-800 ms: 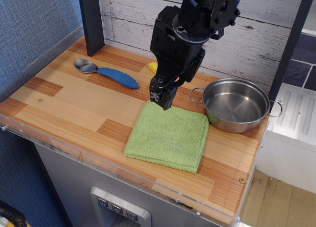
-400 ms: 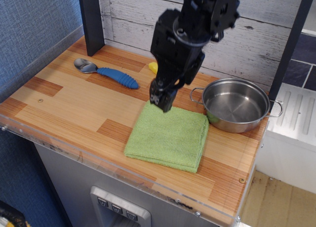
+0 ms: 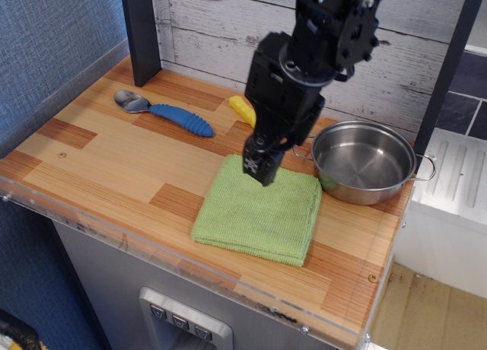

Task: Place silver pot on top of green cloth.

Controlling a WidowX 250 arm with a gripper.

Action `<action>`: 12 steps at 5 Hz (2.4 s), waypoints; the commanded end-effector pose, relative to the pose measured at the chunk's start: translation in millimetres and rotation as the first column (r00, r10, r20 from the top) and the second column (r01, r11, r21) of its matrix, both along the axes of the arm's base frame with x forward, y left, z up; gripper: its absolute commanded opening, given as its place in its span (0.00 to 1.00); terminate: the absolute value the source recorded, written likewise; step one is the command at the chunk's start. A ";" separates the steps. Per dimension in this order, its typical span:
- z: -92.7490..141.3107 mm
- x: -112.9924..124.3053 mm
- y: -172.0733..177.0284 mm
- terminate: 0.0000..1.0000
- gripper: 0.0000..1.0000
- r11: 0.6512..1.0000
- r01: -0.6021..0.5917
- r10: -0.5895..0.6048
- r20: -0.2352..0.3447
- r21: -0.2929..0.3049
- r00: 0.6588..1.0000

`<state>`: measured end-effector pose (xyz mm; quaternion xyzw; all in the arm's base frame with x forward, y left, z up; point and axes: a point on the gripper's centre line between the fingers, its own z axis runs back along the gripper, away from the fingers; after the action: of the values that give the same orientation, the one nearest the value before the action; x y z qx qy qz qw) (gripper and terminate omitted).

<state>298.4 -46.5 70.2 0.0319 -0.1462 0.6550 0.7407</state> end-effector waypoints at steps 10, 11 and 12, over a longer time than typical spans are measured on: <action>-35.0 53.0 -60.4 0.00 0.00 0.979 0.198 -0.199 -0.022 -0.057 0.980; -28.6 49.9 -58.5 0.00 0.00 0.978 0.198 -0.198 -0.003 -0.060 0.980; -25.3 44.5 -53.6 0.00 0.00 0.980 0.187 -0.188 -0.003 -0.066 0.982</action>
<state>337.3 -96.6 21.7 0.0263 -0.1047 0.5908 0.7996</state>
